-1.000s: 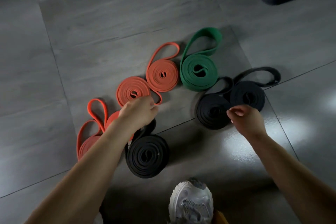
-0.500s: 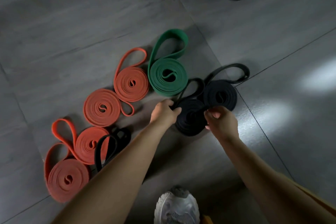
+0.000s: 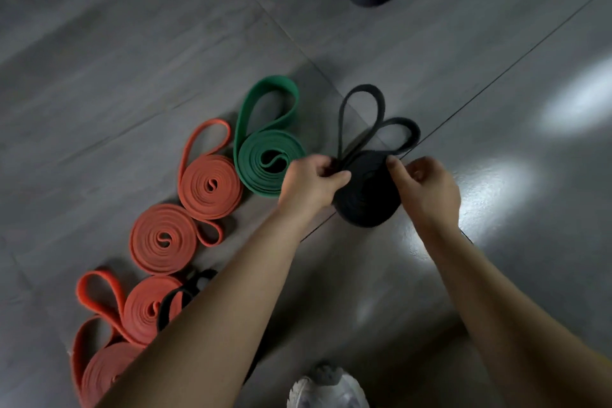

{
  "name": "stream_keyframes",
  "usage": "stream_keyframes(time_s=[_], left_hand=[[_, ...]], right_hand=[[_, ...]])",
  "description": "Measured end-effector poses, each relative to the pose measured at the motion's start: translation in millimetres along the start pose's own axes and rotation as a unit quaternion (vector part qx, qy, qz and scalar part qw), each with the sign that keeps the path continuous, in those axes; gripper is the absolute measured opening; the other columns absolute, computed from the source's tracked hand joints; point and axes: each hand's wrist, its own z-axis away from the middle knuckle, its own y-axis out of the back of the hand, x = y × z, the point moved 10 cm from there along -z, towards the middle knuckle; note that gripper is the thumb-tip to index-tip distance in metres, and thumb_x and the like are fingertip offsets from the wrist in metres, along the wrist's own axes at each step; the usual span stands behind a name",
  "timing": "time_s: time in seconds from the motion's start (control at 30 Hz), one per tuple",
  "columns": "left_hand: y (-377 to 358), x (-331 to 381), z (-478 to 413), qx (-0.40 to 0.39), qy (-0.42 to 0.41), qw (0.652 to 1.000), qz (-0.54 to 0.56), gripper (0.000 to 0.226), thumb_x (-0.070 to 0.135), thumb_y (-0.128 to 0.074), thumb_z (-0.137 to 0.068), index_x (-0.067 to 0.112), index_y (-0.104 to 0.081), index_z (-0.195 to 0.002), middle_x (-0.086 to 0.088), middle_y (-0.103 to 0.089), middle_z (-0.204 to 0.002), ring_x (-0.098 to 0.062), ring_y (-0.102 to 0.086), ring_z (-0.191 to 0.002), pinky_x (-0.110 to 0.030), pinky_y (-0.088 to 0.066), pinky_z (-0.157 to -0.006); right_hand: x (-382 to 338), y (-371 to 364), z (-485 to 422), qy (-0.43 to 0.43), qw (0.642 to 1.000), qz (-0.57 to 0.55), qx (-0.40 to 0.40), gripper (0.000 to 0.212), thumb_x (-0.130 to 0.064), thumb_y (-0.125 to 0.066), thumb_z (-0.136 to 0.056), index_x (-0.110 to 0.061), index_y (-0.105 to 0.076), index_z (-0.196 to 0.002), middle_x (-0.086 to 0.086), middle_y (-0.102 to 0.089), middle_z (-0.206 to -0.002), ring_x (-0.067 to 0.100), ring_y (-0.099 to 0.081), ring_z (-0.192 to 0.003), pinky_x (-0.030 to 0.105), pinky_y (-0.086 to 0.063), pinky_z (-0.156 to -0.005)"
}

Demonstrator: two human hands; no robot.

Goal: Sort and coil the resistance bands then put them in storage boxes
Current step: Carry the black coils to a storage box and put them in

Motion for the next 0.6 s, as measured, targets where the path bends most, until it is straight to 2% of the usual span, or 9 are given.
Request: stream_keyframes(time_s=[0.07, 0.1, 0.17, 0.23, 0.33, 0.4, 0.47, 0.53, 0.6], left_hand=[[-22, 6, -13, -0.011, 0.020, 0.998, -0.062, 0.030, 0.021, -0.071, -0.081, 0.011, -0.066, -0.109, -0.007, -0.069, -0.098, -0.024, -0.067, -0.091, -0.040, -0.056, -0.081], [-30, 6, -20, -0.011, 0.023, 0.995, -0.099, 0.032, 0.023, -0.070, -0.082, 0.012, -0.065, -0.112, -0.009, -0.068, -0.104, -0.026, -0.065, -0.097, -0.041, -0.055, -0.085], [-39, 6, -29, -0.002, 0.012, 0.985, -0.170, 0.036, 0.028, -0.068, -0.084, 0.016, -0.063, -0.117, -0.011, -0.062, -0.115, -0.026, -0.060, -0.105, -0.034, -0.049, -0.094], [-38, 8, -34, 0.018, -0.003, 0.977, -0.213, 0.042, 0.030, -0.066, -0.084, 0.019, -0.058, -0.124, -0.011, -0.053, -0.125, -0.025, -0.055, -0.110, -0.027, -0.041, -0.096], [-32, 1, -37, 0.026, 0.005, 0.977, -0.210, 0.054, 0.031, -0.069, -0.083, 0.014, -0.048, -0.131, -0.011, -0.055, -0.128, -0.028, -0.055, -0.115, -0.032, -0.043, -0.095], [-32, -6, -38, 0.013, 0.027, 0.982, -0.186, 0.059, 0.034, -0.068, -0.083, 0.010, -0.046, -0.132, -0.013, -0.056, -0.128, -0.031, -0.056, -0.114, -0.037, -0.047, -0.096], [-41, -6, -38, -0.021, 0.025, 0.975, -0.220, 0.055, 0.035, -0.060, -0.090, 0.010, -0.043, -0.136, -0.015, -0.050, -0.135, -0.032, -0.051, -0.121, -0.035, -0.043, -0.100], [-44, -2, -34, -0.033, 0.007, 0.967, -0.252, 0.051, 0.034, -0.052, -0.094, 0.011, -0.041, -0.139, -0.013, -0.046, -0.140, -0.030, -0.043, -0.129, -0.033, -0.036, -0.102], [-39, -5, -26, -0.036, 0.004, 0.966, -0.254, 0.049, 0.033, -0.051, -0.095, 0.012, -0.043, -0.139, -0.010, -0.047, -0.141, -0.028, -0.043, -0.130, -0.032, -0.036, -0.102]], right_hand=[[13, 1, -10, -0.029, 0.999, 0.023, -0.010, 0.039, -0.056, -0.058, -0.080, -0.018, -0.056, -0.084, -0.007, -0.058, -0.075, 0.024, -0.061, -0.083, 0.030, -0.040, -0.070], [20, -3, -13, -0.038, 0.998, 0.039, -0.025, 0.037, -0.053, -0.059, -0.081, -0.017, -0.055, -0.087, -0.004, -0.060, -0.080, 0.027, -0.062, -0.088, 0.031, -0.041, -0.072], [30, -10, -15, -0.052, 0.996, 0.049, -0.047, 0.037, -0.048, -0.061, -0.082, -0.013, -0.057, -0.094, 0.003, -0.063, -0.092, 0.029, -0.061, -0.095, 0.032, -0.042, -0.077], [37, -15, -16, -0.062, 0.996, 0.029, -0.050, 0.039, -0.045, -0.062, -0.083, -0.009, -0.059, -0.100, 0.006, -0.065, -0.098, 0.030, -0.061, -0.097, 0.031, -0.042, -0.078], [40, -23, -18, -0.076, 0.994, 0.020, -0.074, 0.038, -0.040, -0.062, -0.085, -0.006, -0.063, -0.104, 0.011, -0.067, -0.099, 0.031, -0.062, -0.097, 0.032, -0.045, -0.079], [41, -32, -19, -0.108, 0.987, -0.028, -0.113, 0.032, -0.033, -0.062, -0.087, -0.004, -0.065, -0.098, 0.013, -0.066, -0.093, 0.032, -0.063, -0.091, 0.038, -0.050, -0.081], [45, -40, -13, -0.171, 0.969, -0.105, -0.147, 0.028, -0.029, -0.064, -0.087, -0.004, -0.064, -0.098, 0.012, -0.064, -0.092, 0.025, -0.061, -0.081, 0.040, -0.056, -0.077], [52, -46, -1, -0.223, 0.945, -0.156, -0.180, 0.030, -0.029, -0.069, -0.084, -0.006, -0.062, -0.102, 0.012, -0.063, -0.098, 0.022, -0.061, -0.086, 0.035, -0.055, -0.069], [54, -55, 14, -0.257, 0.910, -0.212, -0.246, 0.035, -0.024, -0.072, -0.082, -0.003, -0.060, -0.108, 0.014, -0.065, -0.102, 0.025, -0.064, -0.093, 0.030, -0.052, -0.067]])
